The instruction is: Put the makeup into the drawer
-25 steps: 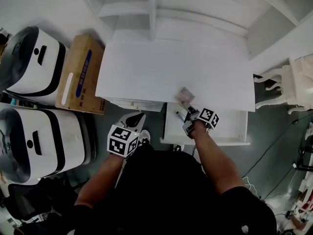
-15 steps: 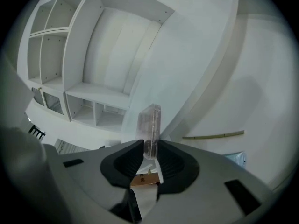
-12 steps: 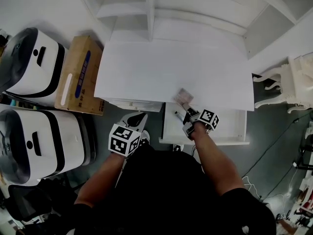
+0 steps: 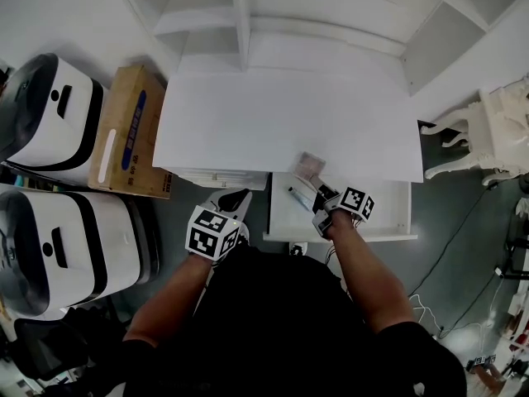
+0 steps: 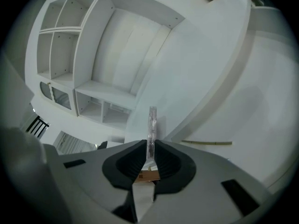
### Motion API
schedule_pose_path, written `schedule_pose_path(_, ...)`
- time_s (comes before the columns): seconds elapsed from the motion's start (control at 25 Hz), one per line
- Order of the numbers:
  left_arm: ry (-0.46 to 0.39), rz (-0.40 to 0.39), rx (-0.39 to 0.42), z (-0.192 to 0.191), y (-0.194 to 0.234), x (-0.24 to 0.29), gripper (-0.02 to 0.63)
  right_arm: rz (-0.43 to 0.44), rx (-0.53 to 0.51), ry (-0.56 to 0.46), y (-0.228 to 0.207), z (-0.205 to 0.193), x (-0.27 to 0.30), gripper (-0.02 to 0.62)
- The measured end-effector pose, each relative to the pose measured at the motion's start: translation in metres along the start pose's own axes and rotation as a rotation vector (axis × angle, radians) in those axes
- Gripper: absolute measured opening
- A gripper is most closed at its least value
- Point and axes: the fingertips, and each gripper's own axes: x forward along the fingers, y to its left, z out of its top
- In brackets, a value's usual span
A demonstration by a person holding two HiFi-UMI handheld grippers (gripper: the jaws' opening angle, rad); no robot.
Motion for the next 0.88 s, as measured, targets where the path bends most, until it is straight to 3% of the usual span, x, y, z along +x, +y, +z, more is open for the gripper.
schedule_pose_path(0.2, 0.013, -0.017, 0.010, -0.001, -0.009, 0.010, 0.011, 0.010, -0.086, 0.059, -0.005, -0.004, -0.019, 0.064)
schedule_pose_path(0.44, 0.018, -0.020, 0.012, -0.003, -0.017, 0.016, 0.011, 0.020, -0.256, 0.268, -0.016, -0.030, -0.047, 0.064)
schedule_pose_path(0.56, 0.020, -0.018, 0.008, -0.004, -0.020, 0.018, 0.011, -0.050, -0.343, 0.349, -0.036, -0.034, -0.061, 0.064)
schedule_pose_path(0.76, 0.024, -0.010, 0.002, -0.005, -0.026, 0.021, 0.011, -0.237, -0.403, 0.398, -0.086, -0.020, -0.075, 0.064)
schedule_pose_path(0.88, 0.024, 0.000, -0.002, -0.007, -0.030, 0.021, 0.011, -0.324, -0.459, 0.508, -0.112, -0.024, -0.079, 0.064)
